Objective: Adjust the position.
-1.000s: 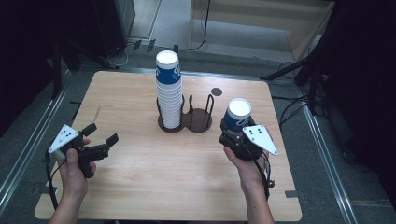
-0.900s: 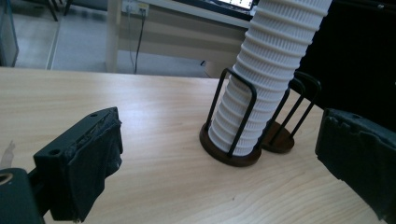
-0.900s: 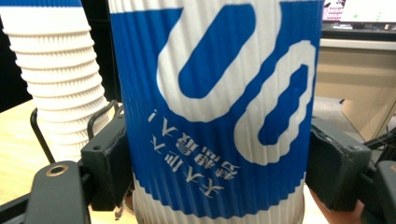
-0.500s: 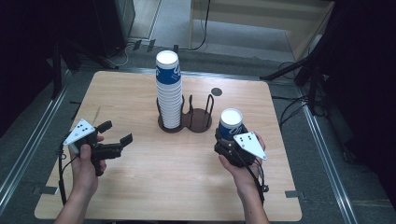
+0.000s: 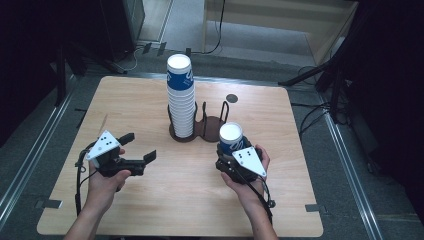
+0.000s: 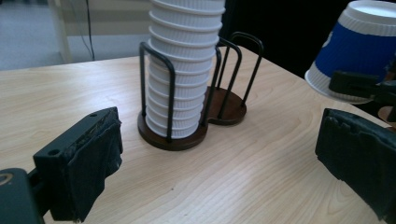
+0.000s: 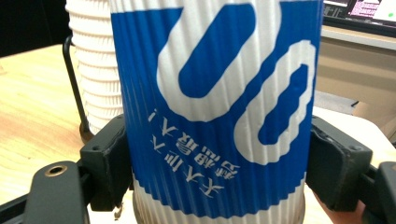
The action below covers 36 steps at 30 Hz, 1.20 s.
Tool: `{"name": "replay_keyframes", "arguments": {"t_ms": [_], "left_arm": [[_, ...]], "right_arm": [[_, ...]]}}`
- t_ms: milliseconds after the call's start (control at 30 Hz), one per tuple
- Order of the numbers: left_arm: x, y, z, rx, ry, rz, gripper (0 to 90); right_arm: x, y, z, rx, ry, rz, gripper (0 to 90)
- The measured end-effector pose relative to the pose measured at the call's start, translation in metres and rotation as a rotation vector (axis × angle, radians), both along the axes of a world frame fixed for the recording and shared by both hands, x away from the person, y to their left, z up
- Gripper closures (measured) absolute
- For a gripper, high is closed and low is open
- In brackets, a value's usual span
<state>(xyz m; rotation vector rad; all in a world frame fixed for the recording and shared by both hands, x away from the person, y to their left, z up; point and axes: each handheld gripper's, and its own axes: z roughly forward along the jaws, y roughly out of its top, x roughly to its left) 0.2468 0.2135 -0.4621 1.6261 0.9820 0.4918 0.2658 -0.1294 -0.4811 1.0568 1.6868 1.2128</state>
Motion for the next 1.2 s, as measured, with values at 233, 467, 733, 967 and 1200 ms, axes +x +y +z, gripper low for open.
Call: {"name": "replay_keyframes", "arguments": {"t_ms": [233,467,733,967,1200], "left_arm": [[-0.003,-0.014,0.004,0.026,0.006,-0.038,1.5],[-0.003,-0.019,0.005,0.028,0.02,-0.068,1.5],[-0.002,-0.028,0.002,0.046,0.043,-0.102,1.6],[-0.001,-0.032,0.002,0.051,0.054,-0.106,4.0],[-0.001,-0.035,0.0,0.047,0.07,-0.124,5.0]], "right_arm": [[-0.002,0.008,-0.005,-0.038,0.002,0.011,19.5],[-0.004,0.017,-0.009,-0.08,-0.005,0.025,19.5],[-0.008,0.024,-0.013,-0.131,-0.022,0.037,19.5],[-0.01,0.029,-0.015,-0.158,-0.032,0.045,19.5],[-0.011,0.033,-0.016,-0.186,-0.041,0.053,19.5]]}}
